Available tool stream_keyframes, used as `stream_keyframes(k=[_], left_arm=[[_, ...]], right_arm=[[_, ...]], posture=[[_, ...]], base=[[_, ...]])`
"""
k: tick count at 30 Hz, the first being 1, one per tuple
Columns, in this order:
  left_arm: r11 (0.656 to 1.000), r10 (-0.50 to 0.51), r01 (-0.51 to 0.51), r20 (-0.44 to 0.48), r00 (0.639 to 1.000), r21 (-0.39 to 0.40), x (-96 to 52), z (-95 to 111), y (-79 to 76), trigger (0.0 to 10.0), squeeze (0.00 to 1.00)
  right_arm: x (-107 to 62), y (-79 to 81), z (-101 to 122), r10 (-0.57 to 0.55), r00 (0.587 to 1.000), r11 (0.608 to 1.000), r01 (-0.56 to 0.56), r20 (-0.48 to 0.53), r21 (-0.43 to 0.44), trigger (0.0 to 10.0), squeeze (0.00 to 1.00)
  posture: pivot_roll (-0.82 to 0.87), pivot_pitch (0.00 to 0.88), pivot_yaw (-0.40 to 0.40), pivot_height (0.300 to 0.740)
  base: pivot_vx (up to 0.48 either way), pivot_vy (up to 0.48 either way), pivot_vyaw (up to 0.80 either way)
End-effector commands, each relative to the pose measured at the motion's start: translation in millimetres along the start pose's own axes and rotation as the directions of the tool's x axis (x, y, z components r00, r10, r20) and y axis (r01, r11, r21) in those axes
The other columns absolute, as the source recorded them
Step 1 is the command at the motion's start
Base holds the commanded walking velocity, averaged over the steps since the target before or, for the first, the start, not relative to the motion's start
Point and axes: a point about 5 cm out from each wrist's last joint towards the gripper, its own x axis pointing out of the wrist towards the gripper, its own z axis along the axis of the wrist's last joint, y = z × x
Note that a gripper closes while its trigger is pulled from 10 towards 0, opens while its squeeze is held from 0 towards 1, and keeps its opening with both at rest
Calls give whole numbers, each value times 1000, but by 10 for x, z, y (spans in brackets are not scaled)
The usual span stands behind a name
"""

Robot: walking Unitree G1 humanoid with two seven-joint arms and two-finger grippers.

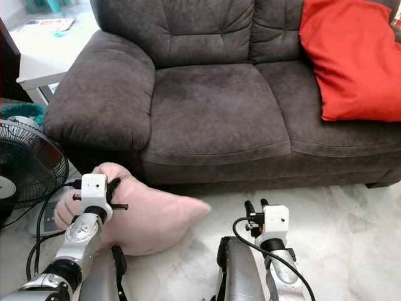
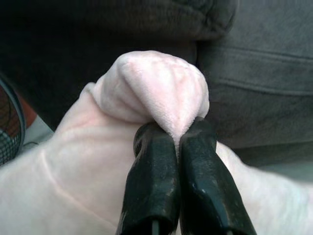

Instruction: Move the pillow to the sofa from floor

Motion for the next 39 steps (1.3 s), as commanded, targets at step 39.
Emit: stream_keyframes(k=[39], left_arm=[[998, -63, 63, 179, 982, 5, -7, 404, -171, 10000, 0]], right_arm=[[18, 64, 155, -55, 996, 998, 52, 71, 39, 10000, 0]], posture=[[-2, 64, 30, 500]], base=[[0, 0, 0]])
